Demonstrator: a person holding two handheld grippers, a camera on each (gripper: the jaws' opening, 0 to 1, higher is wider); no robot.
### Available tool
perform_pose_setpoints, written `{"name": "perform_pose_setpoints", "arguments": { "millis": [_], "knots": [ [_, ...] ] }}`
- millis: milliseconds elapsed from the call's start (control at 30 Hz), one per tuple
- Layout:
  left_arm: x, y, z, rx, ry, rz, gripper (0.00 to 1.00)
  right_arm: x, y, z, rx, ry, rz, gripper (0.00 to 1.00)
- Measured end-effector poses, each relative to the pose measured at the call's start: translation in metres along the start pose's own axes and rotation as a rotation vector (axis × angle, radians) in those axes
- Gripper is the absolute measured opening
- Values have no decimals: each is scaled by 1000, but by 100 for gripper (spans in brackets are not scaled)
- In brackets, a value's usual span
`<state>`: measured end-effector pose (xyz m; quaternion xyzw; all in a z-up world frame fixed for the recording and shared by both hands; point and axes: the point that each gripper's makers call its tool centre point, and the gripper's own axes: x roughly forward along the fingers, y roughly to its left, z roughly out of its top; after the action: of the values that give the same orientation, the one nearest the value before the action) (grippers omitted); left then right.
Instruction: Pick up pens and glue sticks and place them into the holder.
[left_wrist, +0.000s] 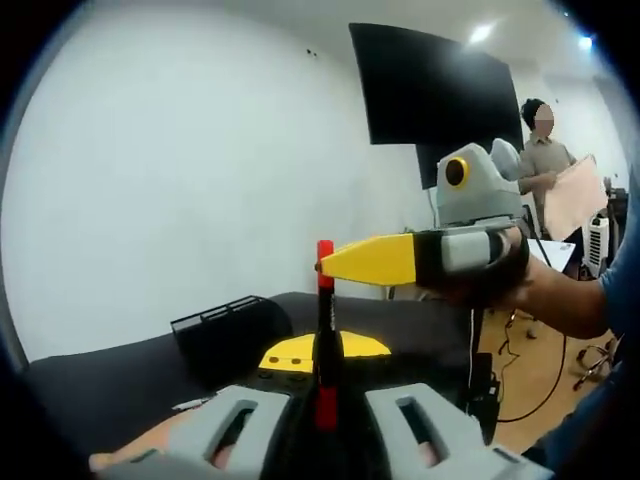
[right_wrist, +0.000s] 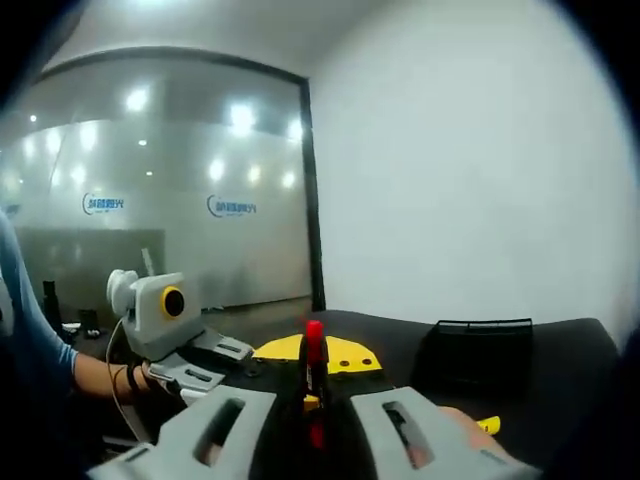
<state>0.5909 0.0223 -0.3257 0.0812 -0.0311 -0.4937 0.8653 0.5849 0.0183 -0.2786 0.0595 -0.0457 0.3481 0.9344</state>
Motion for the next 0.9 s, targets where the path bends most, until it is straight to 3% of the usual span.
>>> {"name": "perform_pose_setpoints", "arguments": {
  "millis": [200, 433, 533, 700, 900],
  "knots": [
    [2, -1, -5, 6, -21, -25, 13, 1, -5, 1, -28, 15, -31, 3],
    [-4, 2, -16, 1, -53, -95, 36, -10, -26, 0, -78, 34, -120, 3],
    [-9, 14, -28, -30, -65, -106, 41, -18, -32, -1, -81, 37, -140, 3],
    [-18, 43, -43, -105, -120, -64, 48, -28, -42, -5, -87, 52, -172, 3],
    [-21, 69, -65, -145, -118, -31, 67, -36, -50, -11, -89, 70, -206, 3]
  ]
}}
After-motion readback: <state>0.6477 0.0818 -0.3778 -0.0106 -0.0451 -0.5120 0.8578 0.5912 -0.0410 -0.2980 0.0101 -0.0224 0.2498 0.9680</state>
